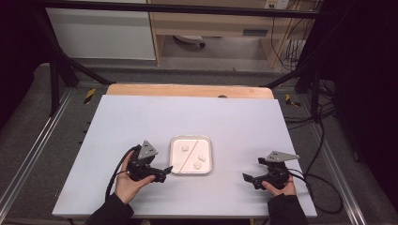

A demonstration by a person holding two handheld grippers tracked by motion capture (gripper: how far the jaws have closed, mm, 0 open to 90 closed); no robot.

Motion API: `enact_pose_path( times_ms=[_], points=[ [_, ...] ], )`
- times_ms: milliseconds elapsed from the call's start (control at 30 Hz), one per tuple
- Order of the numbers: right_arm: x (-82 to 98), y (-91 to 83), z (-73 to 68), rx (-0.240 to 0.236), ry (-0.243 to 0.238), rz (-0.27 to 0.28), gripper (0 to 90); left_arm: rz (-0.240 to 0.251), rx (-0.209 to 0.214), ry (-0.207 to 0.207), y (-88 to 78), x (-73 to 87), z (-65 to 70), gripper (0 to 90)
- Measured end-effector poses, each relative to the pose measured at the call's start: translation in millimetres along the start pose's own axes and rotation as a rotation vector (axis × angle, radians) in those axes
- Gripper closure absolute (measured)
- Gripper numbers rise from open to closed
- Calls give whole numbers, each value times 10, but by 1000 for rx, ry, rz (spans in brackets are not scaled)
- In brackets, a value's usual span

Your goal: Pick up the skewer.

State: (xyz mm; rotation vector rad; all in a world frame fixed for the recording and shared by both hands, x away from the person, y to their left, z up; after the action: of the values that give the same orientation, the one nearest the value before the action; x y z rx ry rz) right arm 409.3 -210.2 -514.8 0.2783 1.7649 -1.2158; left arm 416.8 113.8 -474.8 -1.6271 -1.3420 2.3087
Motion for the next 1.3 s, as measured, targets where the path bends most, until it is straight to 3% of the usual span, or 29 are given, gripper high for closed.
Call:
enact_pose_path(
  times_ms=[500,800,1300],
  points=[
    [-2,1,-3,0,1,1,8,-30,4,1,287,-235,135,93],
    [2,5,-2,0,-3,-2,8,-50,1,-14,463,-284,155,134],
    [-1,6,-7,-3,-1,0,9,-75,-35,-44,696,-293,174,394]
  ],
)
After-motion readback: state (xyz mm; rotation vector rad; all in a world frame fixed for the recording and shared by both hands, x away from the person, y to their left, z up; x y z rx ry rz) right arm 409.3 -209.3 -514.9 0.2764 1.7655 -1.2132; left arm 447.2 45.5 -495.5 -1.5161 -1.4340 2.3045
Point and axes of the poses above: each handheld gripper's, and its own axes: y roughly forward along the jaws, x roughly out of its underside, z roughly to its right, the point moved 10 cm from there along y, roughly forward along the jaws, and after that the axes turned 10 degrees about x, right-handed, at the moved point
